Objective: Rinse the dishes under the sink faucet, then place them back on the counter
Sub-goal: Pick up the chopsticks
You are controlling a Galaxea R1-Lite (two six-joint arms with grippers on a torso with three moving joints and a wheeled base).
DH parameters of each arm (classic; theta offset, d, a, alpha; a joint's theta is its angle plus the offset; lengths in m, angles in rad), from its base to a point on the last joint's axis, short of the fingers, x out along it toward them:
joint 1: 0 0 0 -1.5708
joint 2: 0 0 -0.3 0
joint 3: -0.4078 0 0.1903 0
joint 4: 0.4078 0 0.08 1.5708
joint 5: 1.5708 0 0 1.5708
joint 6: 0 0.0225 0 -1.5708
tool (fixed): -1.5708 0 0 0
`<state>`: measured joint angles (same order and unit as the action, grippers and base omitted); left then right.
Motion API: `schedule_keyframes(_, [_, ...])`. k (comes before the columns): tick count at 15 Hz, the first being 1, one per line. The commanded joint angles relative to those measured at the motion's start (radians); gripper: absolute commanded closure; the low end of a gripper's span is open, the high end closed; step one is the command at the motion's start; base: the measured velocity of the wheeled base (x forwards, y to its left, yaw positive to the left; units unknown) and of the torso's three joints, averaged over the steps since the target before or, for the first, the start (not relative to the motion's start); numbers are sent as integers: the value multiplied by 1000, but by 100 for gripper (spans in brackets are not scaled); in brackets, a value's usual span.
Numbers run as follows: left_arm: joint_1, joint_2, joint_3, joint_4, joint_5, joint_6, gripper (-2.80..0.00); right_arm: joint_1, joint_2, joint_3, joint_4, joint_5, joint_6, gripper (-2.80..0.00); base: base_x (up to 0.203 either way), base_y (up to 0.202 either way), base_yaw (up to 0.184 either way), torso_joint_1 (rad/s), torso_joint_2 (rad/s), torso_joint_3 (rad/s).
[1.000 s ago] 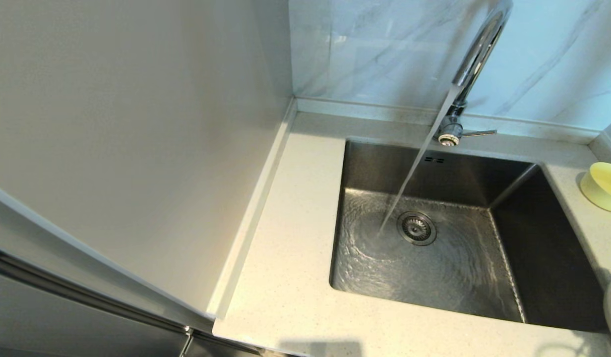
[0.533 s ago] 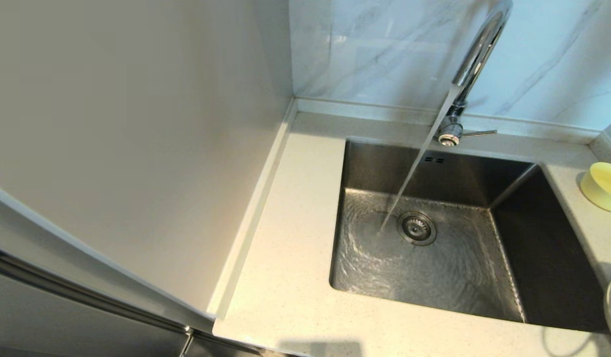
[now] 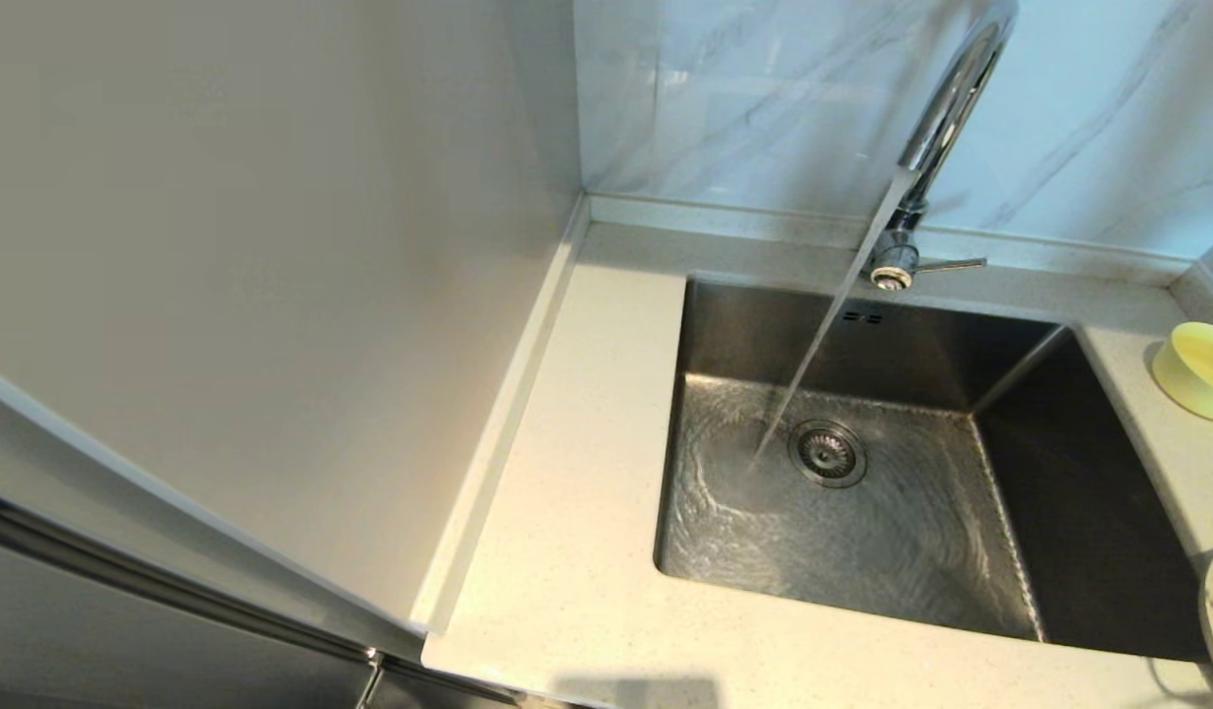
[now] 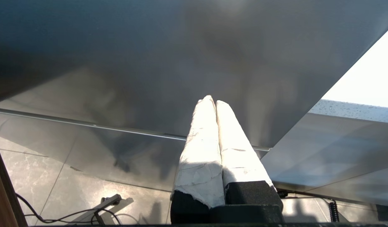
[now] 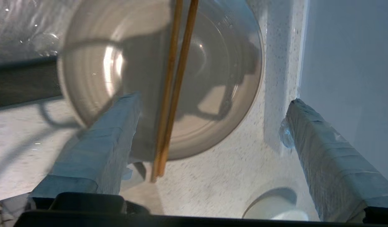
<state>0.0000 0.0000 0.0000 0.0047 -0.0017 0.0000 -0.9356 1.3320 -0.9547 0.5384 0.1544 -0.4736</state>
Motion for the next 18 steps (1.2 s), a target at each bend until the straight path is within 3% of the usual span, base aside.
schedule_keyframes(1, [0, 0, 0, 0, 0, 0, 0, -33, 42, 66, -46, 18, -40, -280, 0, 0, 0, 0, 0, 0])
schedule_keyframes(7, [0, 0, 0, 0, 0, 0, 0, -26, 14, 154, -51, 44, -85, -280, 0, 0, 0, 0, 0, 0])
schedule_keyframes(10, [0, 0, 0, 0, 0, 0, 0, 29, -8, 179, -49, 42, -85, -280, 0, 0, 0, 0, 0, 0])
schedule_keyframes(13, [0, 0, 0, 0, 0, 0, 0, 90, -31, 204, -49, -38, 6, -280, 0, 0, 0, 0, 0, 0])
schedule_keyframes(16, [0, 0, 0, 0, 0, 0, 0, 154, -10, 192, -52, -149, 169, -280, 0, 0, 0, 0, 0, 0])
schedule_keyframes(18, [0, 0, 0, 0, 0, 0, 0, 180, -5, 196, -52, -162, 205, -280, 0, 0, 0, 0, 0, 0])
